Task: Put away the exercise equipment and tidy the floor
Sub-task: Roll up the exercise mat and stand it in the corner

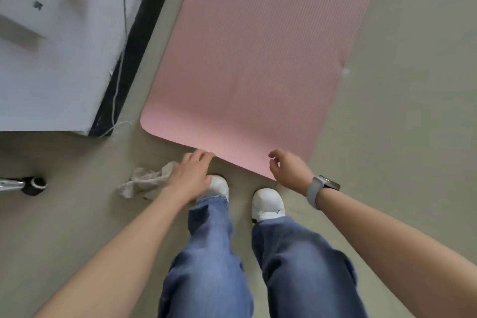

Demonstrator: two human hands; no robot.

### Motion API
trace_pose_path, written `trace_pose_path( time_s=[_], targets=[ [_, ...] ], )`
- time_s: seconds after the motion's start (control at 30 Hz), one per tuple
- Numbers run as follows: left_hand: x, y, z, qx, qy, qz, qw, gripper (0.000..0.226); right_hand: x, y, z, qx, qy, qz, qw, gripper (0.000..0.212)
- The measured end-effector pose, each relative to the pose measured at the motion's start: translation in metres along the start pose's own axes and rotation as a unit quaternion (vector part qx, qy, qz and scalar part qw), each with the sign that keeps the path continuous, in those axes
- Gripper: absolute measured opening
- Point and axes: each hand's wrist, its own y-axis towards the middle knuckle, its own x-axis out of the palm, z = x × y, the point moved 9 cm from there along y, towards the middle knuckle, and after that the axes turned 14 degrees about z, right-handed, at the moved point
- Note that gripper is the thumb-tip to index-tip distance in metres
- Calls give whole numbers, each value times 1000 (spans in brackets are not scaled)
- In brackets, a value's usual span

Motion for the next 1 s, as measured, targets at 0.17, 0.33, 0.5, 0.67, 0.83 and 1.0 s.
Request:
trace_pose_path(
  time_s=[0.17,0.33,0.5,0.67,0.83,1.0],
  targets=[
    [94,100,-23,135,129,33,982,75,85,87,8,-144,-104,-1,984,43],
    [139,147,-17,354,166,143,909,52,138,117,0,-288,-173,62,940,66],
    [117,153,-7,427,92,251,864,24,157,124,3,-295,-178,57,937,57],
    [52,182,16,375,115,369,843,30,84,145,4,-219,-140,137,956,24],
    [-12,205,40,283,139,519,794,24,-2,179,10,-145,-156,255,943,32],
    [-6,206,58,323,161,513,778,54,-48,218,23,-92,-167,325,927,34]
  ],
)
